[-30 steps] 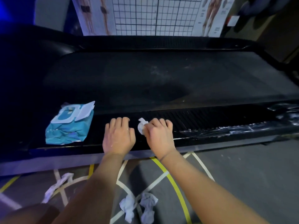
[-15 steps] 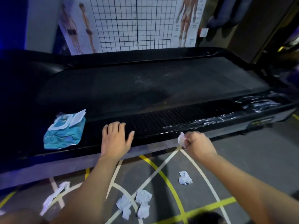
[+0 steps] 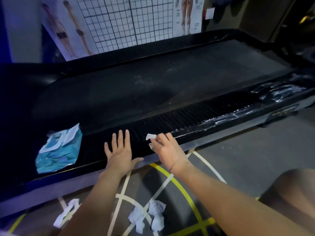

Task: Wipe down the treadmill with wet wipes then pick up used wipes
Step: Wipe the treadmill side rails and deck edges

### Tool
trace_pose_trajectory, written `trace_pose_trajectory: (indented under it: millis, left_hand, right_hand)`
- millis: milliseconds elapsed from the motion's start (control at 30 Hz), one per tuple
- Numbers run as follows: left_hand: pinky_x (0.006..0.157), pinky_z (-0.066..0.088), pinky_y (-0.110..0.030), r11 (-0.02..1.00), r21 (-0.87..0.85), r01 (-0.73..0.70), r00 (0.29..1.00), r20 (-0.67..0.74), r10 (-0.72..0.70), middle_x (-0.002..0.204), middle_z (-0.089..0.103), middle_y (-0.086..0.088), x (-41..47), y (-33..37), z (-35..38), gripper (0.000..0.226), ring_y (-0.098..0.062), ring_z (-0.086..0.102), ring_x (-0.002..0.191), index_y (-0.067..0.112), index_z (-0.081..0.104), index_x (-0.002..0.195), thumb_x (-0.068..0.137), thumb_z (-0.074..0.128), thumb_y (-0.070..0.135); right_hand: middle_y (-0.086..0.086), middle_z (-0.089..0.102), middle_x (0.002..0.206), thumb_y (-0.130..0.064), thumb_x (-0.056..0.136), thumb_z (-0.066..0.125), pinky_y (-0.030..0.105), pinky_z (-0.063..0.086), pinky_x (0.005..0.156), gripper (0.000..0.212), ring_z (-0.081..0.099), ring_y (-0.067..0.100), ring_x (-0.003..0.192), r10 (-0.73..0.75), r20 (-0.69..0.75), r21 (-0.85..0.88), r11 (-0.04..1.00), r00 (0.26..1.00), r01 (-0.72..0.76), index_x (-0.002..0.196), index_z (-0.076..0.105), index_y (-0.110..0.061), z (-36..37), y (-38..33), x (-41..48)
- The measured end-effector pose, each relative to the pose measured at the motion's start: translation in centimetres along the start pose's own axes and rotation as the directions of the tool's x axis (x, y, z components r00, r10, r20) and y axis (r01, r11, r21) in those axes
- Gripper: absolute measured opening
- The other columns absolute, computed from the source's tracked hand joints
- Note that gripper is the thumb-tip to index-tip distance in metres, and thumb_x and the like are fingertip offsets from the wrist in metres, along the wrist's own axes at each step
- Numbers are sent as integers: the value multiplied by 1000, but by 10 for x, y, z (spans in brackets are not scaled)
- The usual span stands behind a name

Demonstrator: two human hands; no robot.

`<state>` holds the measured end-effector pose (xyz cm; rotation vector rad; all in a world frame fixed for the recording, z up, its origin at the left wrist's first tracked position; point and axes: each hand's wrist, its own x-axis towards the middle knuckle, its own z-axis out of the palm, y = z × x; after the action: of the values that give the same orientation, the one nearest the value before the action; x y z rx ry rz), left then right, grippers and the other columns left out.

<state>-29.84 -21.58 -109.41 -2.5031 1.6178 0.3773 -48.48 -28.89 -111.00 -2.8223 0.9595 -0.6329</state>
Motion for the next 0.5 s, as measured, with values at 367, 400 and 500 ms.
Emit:
trace_pose_trajectory:
  millis: [367, 400, 500]
  left_hand:
    - [123, -1, -62, 1000, -31, 7, 997, 71, -5, 169, -26, -9, 0, 1, -8, 121, -33, -18, 157, 21, -34, 155, 91, 53, 74]
    - [123, -1, -62, 999, -32, 8, 997, 79, -6, 169, -26, -9, 0, 0, -9, 122, -33, -18, 157, 21, -35, 155, 91, 54, 74]
    - [123, -1, -62, 999, -37, 2, 997, 78, 1, 169, -26, -9, 0, -1, -9, 123, -34, -18, 157, 21, -36, 154, 90, 54, 75]
  right_hand:
    - [11, 56, 96, 9, 73, 69, 45, 50, 74, 29, 49, 34, 86, 441, -137, -139, 878, 887, -458, 100, 72, -2, -50, 114, -37]
    - [12, 56, 93, 8, 76, 67, 45, 50, 73, 22, 50, 35, 86, 461, -168, -89, 873, 871, -479, 96, 73, -1, -55, 110, -31]
    - [14, 60, 92, -9, 83, 62, 39, 47, 72, 15, 53, 33, 85, 397, -238, 17, 914, 887, -405, 91, 73, -2, -46, 86, 4]
